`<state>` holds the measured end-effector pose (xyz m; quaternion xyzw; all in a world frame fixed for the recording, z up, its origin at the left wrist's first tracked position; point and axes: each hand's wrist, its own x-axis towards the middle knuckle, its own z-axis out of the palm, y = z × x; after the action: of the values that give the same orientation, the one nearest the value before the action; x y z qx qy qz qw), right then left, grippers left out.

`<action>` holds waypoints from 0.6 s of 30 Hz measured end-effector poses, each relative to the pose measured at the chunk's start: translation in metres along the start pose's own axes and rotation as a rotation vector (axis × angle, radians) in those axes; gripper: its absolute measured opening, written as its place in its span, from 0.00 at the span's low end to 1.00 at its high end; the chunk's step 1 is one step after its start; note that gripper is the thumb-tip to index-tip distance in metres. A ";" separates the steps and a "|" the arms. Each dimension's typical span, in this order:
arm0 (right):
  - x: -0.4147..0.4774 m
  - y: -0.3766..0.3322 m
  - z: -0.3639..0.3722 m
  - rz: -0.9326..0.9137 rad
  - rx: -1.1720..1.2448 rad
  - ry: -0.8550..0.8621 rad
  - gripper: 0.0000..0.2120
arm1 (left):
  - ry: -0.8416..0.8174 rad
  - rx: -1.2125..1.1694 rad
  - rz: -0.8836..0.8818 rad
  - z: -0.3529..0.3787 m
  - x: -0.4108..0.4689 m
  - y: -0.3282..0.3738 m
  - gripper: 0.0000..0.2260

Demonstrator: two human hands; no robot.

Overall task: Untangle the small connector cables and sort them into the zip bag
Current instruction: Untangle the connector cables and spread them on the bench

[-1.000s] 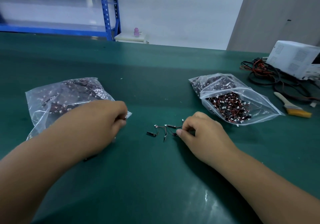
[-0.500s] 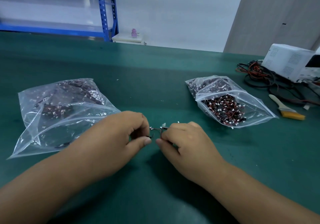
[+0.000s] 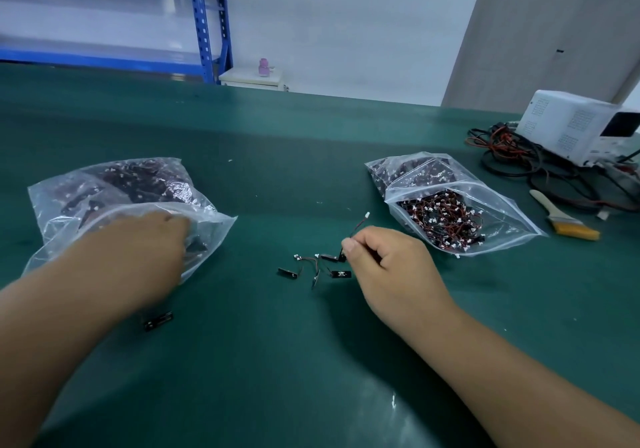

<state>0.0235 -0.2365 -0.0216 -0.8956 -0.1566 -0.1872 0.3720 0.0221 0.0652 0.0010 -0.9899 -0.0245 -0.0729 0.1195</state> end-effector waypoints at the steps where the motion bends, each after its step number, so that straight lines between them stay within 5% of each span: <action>1: 0.000 0.001 0.000 0.040 -0.066 -0.016 0.17 | -0.015 -0.033 -0.009 0.002 0.002 -0.002 0.10; 18: 0.006 0.014 -0.004 0.160 -0.085 0.011 0.06 | -0.068 0.120 -0.030 0.005 0.011 -0.003 0.12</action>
<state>0.0342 -0.2481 -0.0246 -0.9191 -0.0746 -0.1685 0.3484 0.0337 0.0697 -0.0009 -0.9823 -0.0474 -0.0396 0.1767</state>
